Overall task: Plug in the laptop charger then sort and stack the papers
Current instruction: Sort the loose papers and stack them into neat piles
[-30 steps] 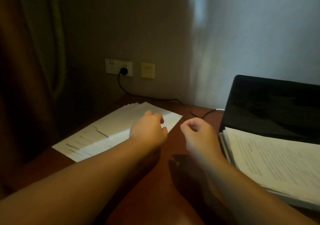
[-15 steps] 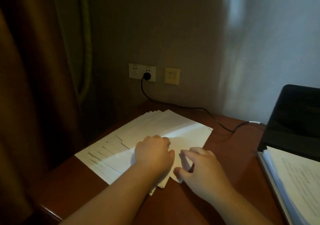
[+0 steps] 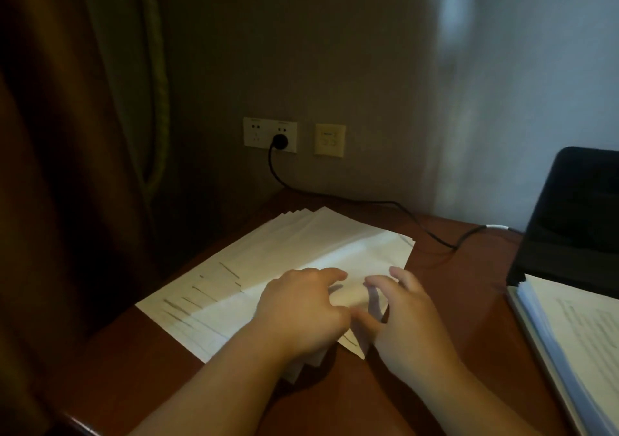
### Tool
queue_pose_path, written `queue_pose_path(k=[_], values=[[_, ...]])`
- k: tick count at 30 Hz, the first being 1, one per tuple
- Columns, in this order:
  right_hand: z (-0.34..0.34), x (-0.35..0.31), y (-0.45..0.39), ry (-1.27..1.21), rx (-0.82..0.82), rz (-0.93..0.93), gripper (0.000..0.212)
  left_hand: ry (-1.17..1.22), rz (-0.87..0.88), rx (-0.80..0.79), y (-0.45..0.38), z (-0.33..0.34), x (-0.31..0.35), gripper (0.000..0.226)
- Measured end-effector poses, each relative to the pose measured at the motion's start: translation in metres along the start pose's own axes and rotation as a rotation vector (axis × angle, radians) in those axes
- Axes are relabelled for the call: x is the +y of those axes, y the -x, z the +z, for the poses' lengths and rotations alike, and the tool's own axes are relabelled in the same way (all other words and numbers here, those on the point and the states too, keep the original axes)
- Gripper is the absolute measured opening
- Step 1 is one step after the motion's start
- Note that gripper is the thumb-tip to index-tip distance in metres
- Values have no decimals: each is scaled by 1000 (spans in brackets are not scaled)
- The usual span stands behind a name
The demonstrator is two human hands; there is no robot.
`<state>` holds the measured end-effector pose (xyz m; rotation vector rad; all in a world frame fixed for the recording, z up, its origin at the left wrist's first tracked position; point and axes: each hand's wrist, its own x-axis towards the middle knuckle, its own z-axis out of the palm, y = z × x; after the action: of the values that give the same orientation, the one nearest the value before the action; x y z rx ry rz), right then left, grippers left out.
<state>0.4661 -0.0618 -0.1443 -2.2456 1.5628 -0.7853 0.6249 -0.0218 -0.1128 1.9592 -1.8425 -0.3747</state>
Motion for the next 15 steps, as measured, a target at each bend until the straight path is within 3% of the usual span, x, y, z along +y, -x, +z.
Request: queue_pose_path(k=[5, 9, 12, 15], values=[[-3, 5, -3, -210, 130, 7, 52, -23, 66, -27, 0, -2, -5, 68], [-5, 5, -3, -387, 240, -30, 44, 180, -20, 193, -5, 0, -8, 45], [-5, 0, -2, -410, 192, 0, 50, 242, -49, 368, -8, -3, -11, 33], [-6, -2, 1, -341, 123, -25, 69, 247, -81, 383, -9, -3, -13, 31]])
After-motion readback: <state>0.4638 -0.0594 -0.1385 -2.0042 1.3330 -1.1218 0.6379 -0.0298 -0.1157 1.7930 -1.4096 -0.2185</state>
